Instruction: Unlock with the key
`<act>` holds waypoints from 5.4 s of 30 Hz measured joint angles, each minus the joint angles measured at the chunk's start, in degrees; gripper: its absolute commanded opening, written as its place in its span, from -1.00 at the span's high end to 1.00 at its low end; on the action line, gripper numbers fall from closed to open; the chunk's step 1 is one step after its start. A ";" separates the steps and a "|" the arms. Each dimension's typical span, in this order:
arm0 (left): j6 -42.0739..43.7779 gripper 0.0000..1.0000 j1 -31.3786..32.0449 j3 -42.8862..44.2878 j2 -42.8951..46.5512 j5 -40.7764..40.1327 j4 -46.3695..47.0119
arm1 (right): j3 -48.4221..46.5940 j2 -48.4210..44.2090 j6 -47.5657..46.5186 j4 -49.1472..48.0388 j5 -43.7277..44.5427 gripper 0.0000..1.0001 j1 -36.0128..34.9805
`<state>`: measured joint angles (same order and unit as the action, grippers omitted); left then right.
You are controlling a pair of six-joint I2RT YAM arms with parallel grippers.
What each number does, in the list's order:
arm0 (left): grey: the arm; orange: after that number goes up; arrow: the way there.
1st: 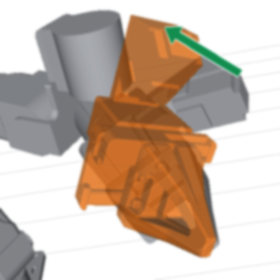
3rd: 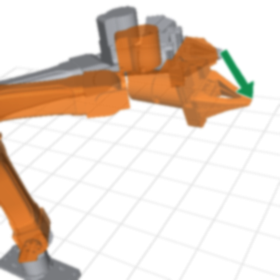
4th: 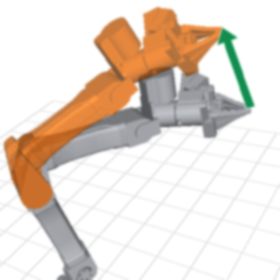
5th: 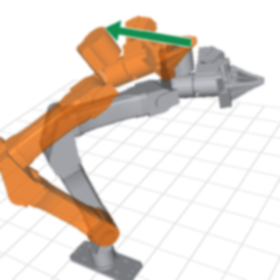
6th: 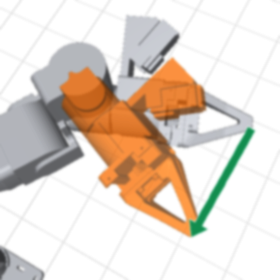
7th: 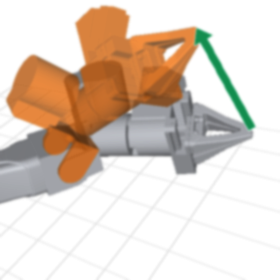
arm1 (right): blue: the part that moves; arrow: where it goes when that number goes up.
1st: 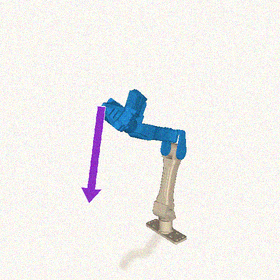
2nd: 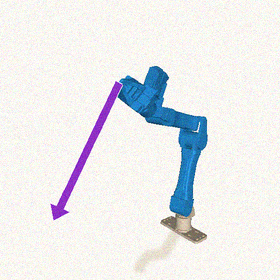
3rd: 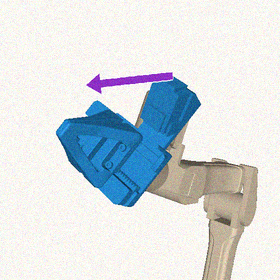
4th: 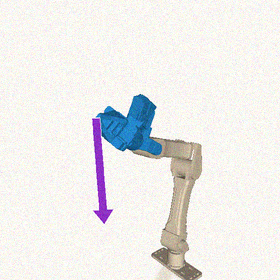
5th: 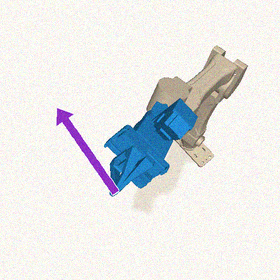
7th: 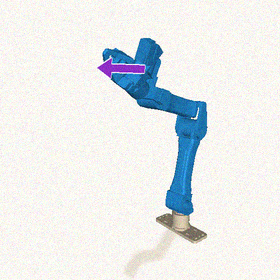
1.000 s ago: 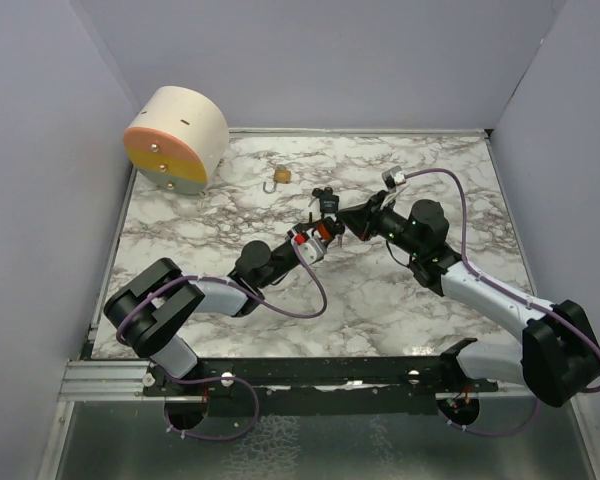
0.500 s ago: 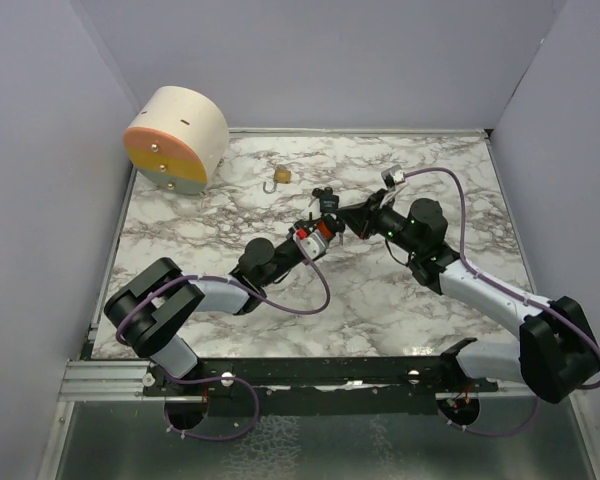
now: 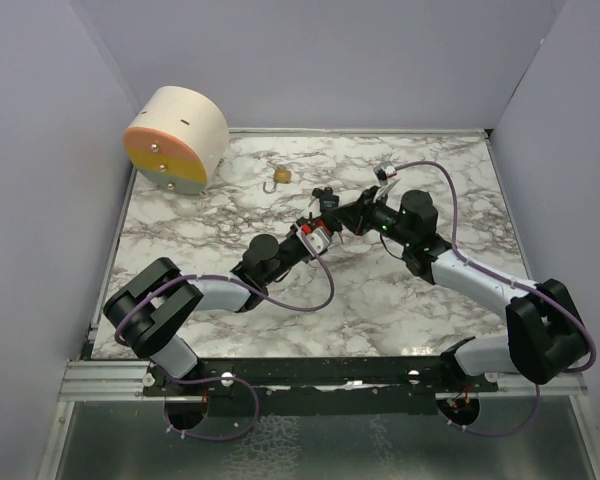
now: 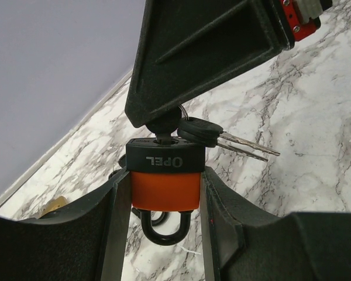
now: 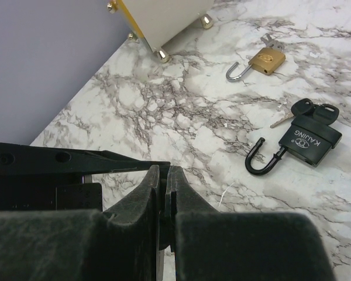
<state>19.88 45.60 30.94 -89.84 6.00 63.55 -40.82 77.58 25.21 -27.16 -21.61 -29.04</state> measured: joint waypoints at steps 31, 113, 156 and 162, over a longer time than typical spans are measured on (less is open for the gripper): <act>-14.47 1.00 0.85 10.64 6.32 -9.55 -23.89 | -6.25 3.85 0.11 0.68 -1.97 0.98 1.05; -33.00 1.00 3.26 51.12 -12.70 -28.00 -82.38 | -24.30 20.59 13.51 25.44 -1.40 -0.29 3.69; -46.97 1.00 -10.12 38.97 -1.14 -24.13 -61.83 | -13.31 13.46 10.84 24.96 -14.58 -0.85 20.68; -53.35 1.00 -10.12 37.83 -1.14 -17.55 -51.84 | -11.50 12.33 10.60 21.51 -15.96 -0.87 19.23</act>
<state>-33.47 35.48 68.77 -90.98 -11.55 11.70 -52.31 89.91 35.81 -5.65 -37.56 -9.80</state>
